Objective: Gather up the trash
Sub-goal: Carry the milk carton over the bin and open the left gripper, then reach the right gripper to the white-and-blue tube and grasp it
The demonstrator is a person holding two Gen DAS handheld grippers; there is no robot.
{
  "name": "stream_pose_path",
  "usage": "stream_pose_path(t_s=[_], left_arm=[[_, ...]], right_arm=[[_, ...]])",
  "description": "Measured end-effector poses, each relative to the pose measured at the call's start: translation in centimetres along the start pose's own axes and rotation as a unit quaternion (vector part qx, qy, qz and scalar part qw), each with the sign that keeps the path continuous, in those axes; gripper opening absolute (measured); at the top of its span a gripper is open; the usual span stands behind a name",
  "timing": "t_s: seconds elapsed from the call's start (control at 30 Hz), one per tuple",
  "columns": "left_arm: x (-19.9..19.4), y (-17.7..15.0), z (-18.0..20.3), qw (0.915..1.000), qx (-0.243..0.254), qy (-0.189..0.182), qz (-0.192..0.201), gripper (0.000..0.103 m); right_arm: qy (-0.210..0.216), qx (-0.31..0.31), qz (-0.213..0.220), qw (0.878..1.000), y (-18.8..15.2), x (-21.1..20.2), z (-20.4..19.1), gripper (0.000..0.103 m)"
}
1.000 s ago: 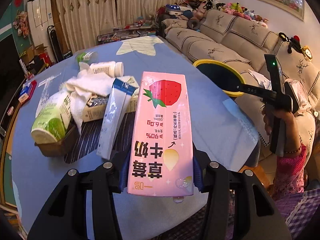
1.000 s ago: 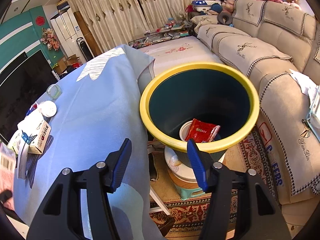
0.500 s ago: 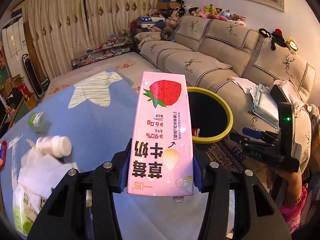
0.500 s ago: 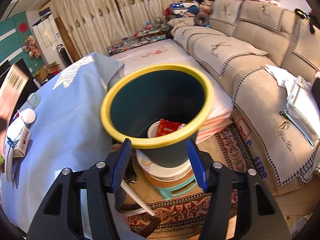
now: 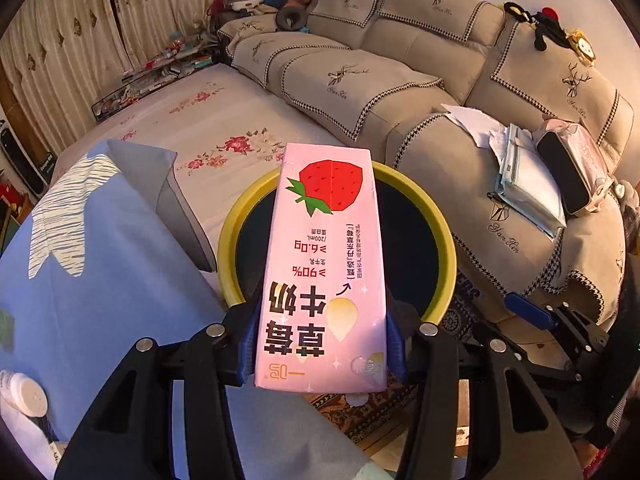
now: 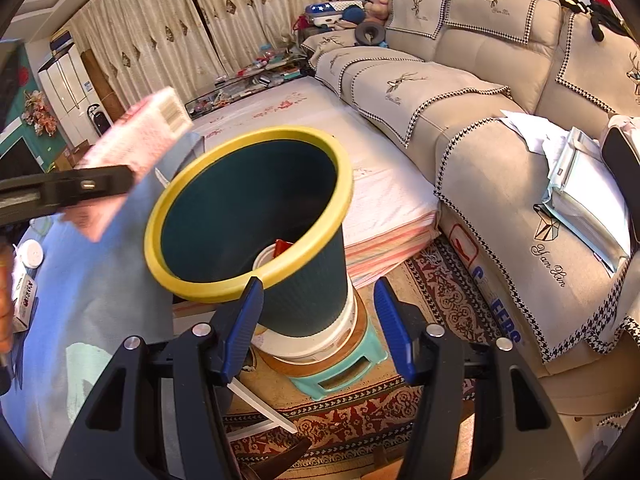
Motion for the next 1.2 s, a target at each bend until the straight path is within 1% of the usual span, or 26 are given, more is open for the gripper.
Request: stream_pose_path(t_s=[0.17, 0.27, 0.3, 0.37, 0.47, 0.5, 0.6, 0.67, 0.7, 0.77, 0.8, 0.9, 0.97, 1.1, 1.17, 1.2], left_arm=[[4.6, 0.3, -0.3, 0.9992, -0.013, 0.006, -0.037, 0.05], [6.5, 0.7, -0.8, 0.9983, -0.028, 0.008, -0.05, 0.051], [6.9, 0.8, -0.8, 0.9981, -0.031, 0.009, -0.052, 0.061], [7.2, 1.3, -1.4, 0.9978, -0.041, 0.018, -0.049, 0.076], [5.5, 2.2, -1.9, 0.9979, -0.055, 0.025, -0.023, 0.077], [4.3, 2.2, -2.2, 0.9979, -0.059, 0.025, -0.014, 0.078], [-0.9, 2.6, -2.9, 0.9965, -0.063, 0.04, 0.04, 0.083], [-5.4, 2.5, -3.2, 0.9928, -0.06, 0.047, 0.092, 0.091], [-7.2, 2.3, -3.4, 0.9908, -0.058, 0.051, 0.111, 0.094], [-11.7, 1.0, -4.0, 0.9853, -0.055, 0.06, 0.151, 0.095], [-13.4, 0.4, -4.3, 0.9834, -0.054, 0.062, 0.162, 0.097], [-19.4, -2.9, -6.7, 0.9722, -0.072, 0.09, 0.204, 0.098], [-22.6, -5.4, -8.7, 0.9662, -0.087, 0.107, 0.218, 0.098], [-28.6, -10.9, -13.5, 0.9475, -0.122, 0.17, 0.242, 0.098], [-31.1, -14.1, -16.3, 0.9364, -0.141, 0.211, 0.242, 0.098], [-32.5, -15.8, -17.9, 0.9291, -0.153, 0.235, 0.241, 0.098]], right_arm=[[-0.003, 0.001, -0.005, 1.0, -0.1, 0.3, 0.2, 0.055], [-0.007, 0.0, -0.007, 1.0, -0.1, 0.3, 0.2, 0.055], [-0.008, 0.0, -0.007, 1.0, -0.1, 0.4, 0.3, 0.055], [-0.011, 0.001, -0.008, 1.0, -0.2, 0.2, 0.2, 0.055], [-0.012, 0.0, -0.007, 1.0, -0.1, -0.1, 0.0, 0.055], [-0.012, -0.001, -0.007, 1.0, -0.2, -0.1, -0.1, 0.055], [-0.008, -0.007, -0.007, 1.0, -0.3, -0.3, -0.8, 0.055], [-0.005, -0.01, -0.005, 1.0, -0.2, -0.5, -1.2, 0.055], [-0.004, -0.013, -0.004, 1.0, -0.2, -0.7, -1.5, 0.055], [-0.001, -0.018, -0.002, 1.0, -0.3, -1.0, -2.0, 0.055], [0.002, -0.021, -0.002, 1.0, -0.3, -1.2, -2.4, 0.055], [0.008, -0.033, 0.0, 0.999, -0.3, -1.8, -3.8, 0.055], [0.016, -0.047, 0.001, 0.999, -0.3, -2.1, -5.4, 0.055], [0.041, -0.073, 0.0, 0.997, -0.6, -2.7, -9.1, 0.055], [0.056, -0.082, -0.002, 0.995, -0.6, -2.9, -10.9, 0.055], [0.065, -0.087, -0.003, 0.994, -0.7, -3.0, -12.0, 0.055]])
Point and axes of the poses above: each gripper's, at about its wrist camera, not at the fingertips, and x roughly the way its jaws point, z to its right, y to its top, the point moved 10 cm from there along x, roughly the way its jaws point, and after that the axes turned 2 degrees about z, right-handed, at the moved point
